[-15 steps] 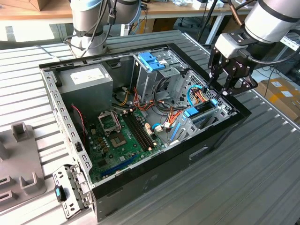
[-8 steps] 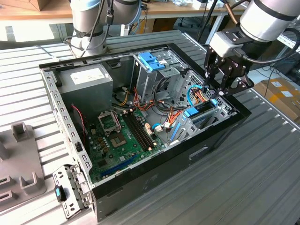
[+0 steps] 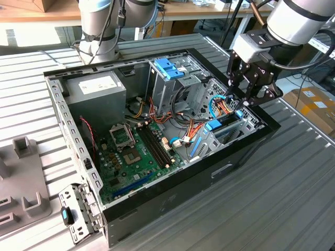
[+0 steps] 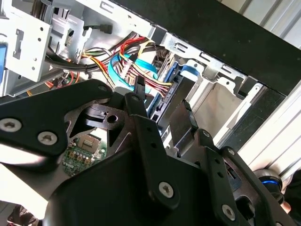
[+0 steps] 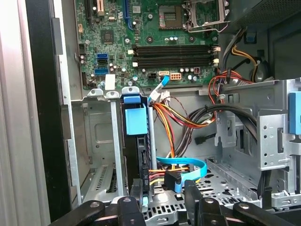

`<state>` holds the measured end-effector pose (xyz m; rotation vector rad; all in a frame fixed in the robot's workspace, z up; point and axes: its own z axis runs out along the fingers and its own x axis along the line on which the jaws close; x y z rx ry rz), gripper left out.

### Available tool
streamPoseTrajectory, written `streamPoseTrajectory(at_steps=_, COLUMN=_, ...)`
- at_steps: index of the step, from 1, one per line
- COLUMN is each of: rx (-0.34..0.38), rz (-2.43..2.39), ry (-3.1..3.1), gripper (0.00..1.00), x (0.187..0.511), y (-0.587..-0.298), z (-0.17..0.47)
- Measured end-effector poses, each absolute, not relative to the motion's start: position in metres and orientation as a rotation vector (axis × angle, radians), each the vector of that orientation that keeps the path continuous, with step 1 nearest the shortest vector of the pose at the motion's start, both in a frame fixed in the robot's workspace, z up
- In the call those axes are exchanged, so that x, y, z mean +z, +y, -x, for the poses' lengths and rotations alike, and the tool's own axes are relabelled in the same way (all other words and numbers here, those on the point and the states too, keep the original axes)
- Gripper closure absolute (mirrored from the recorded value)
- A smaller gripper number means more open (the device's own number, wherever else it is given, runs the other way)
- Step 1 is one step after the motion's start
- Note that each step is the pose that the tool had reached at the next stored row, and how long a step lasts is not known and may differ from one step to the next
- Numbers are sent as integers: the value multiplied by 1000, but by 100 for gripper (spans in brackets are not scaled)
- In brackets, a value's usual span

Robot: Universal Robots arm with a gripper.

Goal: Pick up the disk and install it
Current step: 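Insert the second disk wire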

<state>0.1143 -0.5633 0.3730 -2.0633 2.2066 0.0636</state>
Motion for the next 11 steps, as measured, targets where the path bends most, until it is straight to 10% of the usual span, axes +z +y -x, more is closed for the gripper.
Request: streamPoseTrajectory(at_steps=11, rx=64, rz=2063, ry=2207, gripper=52, x=372, y=-563, z=-109)
